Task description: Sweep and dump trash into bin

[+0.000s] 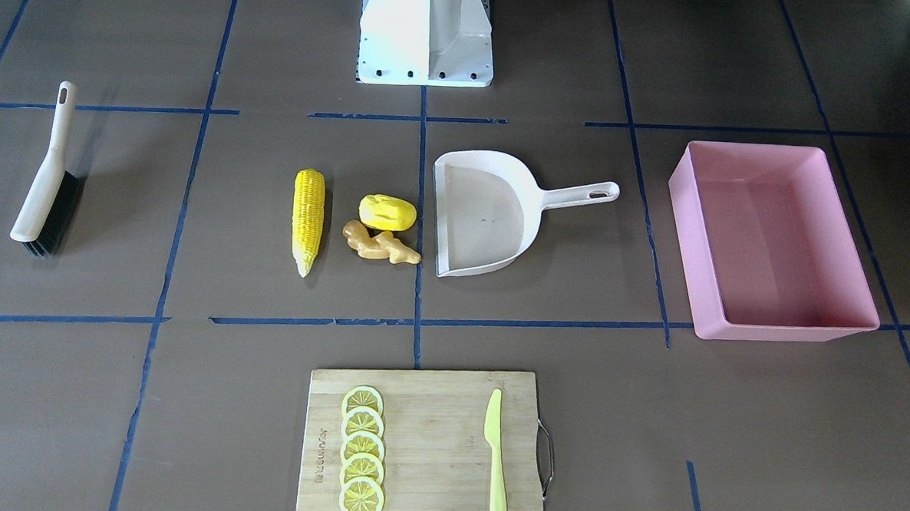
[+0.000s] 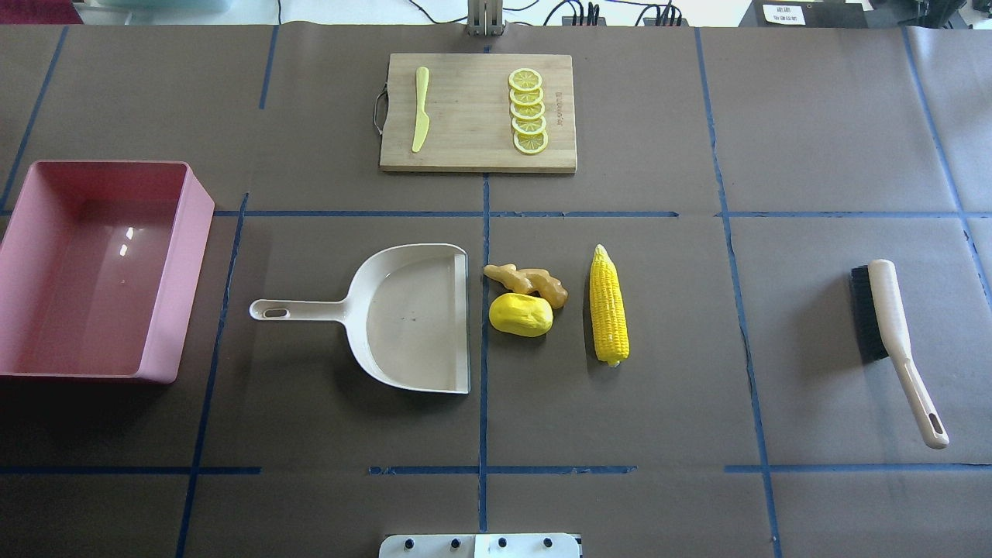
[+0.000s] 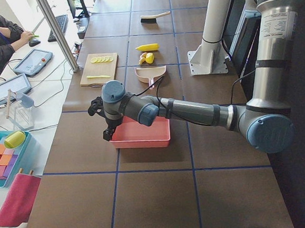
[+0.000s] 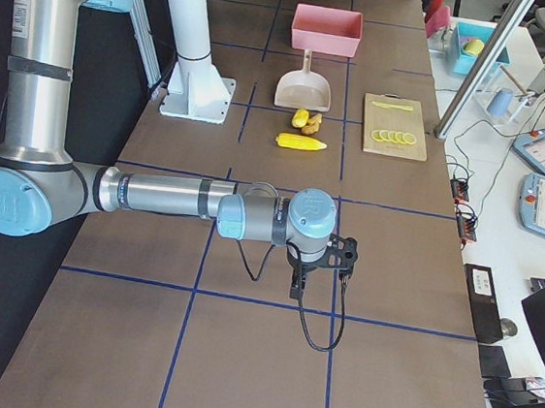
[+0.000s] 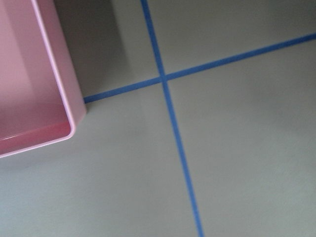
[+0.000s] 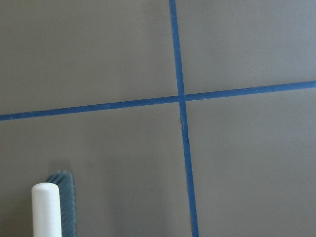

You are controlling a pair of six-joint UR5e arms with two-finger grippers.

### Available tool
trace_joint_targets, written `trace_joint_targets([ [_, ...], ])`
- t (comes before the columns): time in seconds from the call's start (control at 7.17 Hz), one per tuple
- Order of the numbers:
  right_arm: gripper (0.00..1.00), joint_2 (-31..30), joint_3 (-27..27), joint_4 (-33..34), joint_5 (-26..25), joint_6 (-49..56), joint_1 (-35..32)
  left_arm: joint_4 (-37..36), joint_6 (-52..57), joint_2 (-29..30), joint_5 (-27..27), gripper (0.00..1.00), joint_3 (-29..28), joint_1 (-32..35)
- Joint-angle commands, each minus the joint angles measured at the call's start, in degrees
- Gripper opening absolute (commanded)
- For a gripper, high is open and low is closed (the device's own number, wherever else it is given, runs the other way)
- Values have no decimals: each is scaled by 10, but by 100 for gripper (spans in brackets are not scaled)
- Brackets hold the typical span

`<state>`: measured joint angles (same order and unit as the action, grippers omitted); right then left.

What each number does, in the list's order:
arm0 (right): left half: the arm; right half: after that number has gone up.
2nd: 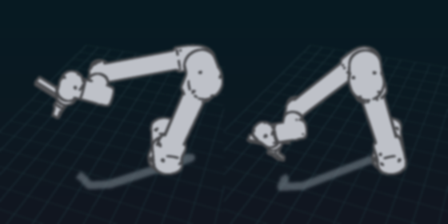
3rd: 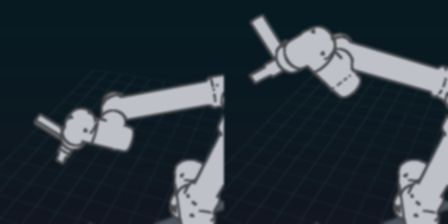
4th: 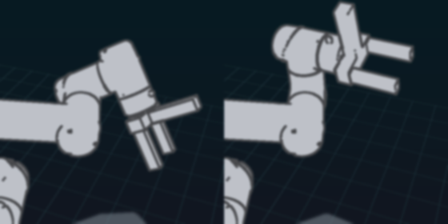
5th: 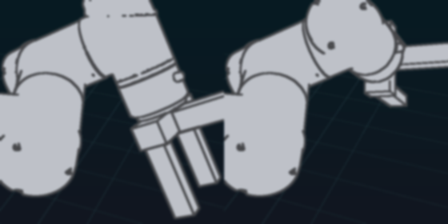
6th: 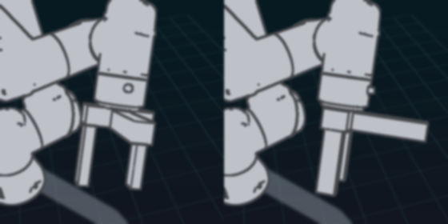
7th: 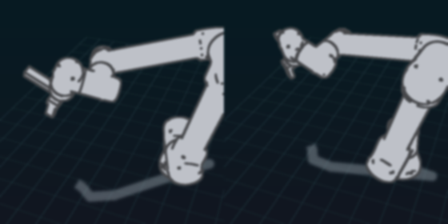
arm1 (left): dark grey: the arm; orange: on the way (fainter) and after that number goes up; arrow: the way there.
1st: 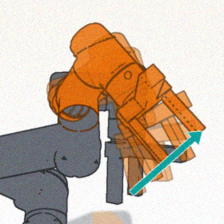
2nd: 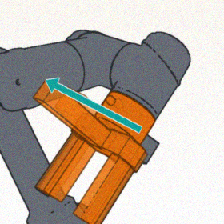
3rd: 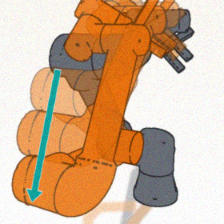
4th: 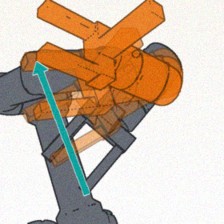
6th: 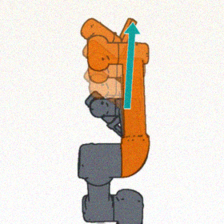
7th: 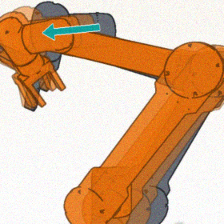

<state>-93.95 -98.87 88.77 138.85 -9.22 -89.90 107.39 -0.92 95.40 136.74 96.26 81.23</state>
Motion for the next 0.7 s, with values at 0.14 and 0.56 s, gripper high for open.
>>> trace_joint_targets([
  [0.14, 99, -8, -78, -4, -4, -87, 66, 0, -1, 17, -17, 100, 32, -65],
  [0.56, 98, -112, -123, -194, -41, -261, 160, 2, 0, 22, -10, 100, 45, -83],
])
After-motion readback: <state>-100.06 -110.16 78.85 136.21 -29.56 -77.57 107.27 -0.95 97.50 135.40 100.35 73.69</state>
